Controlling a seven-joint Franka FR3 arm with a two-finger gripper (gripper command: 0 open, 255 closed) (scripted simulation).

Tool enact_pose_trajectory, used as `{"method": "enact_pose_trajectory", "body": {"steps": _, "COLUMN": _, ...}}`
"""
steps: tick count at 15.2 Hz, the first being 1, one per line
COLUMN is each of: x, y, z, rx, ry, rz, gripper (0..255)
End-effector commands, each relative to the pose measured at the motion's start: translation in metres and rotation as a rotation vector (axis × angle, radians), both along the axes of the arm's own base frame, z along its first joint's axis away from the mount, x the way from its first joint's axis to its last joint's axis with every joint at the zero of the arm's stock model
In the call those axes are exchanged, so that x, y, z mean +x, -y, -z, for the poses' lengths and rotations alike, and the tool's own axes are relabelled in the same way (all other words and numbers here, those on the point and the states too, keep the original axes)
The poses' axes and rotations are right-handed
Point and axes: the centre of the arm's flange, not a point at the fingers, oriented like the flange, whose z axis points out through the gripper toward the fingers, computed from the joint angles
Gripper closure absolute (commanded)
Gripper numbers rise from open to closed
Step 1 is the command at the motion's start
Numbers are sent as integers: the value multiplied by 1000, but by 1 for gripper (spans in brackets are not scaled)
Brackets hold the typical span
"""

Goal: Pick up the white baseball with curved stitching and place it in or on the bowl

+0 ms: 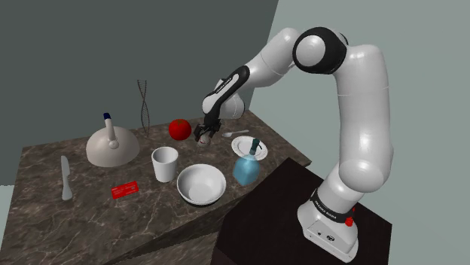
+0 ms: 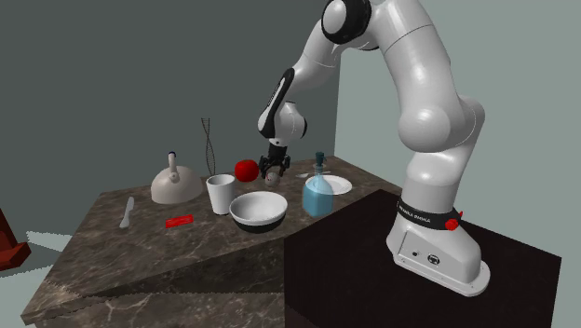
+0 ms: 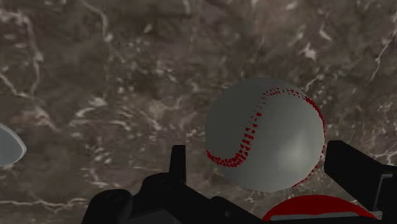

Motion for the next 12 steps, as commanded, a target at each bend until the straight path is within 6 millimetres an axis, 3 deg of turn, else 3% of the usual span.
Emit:
{"method": "enact_pose_trajectory", "body": {"steps": 1, "x": 0, "y": 0, "z": 0, "rx": 0, "ry": 0, "rz": 0, "gripper": 0}}
{"method": "enact_pose_trajectory", "body": {"steps": 2, "x": 0, "y": 0, "z": 0, "rx": 0, "ry": 0, "rz": 0, "gripper": 255}}
{"method": "enact_pose_trajectory", "body": {"steps": 12, "x": 0, "y": 0, "z": -5, "rx": 0, "ry": 0, "rz": 0, "gripper": 255}}
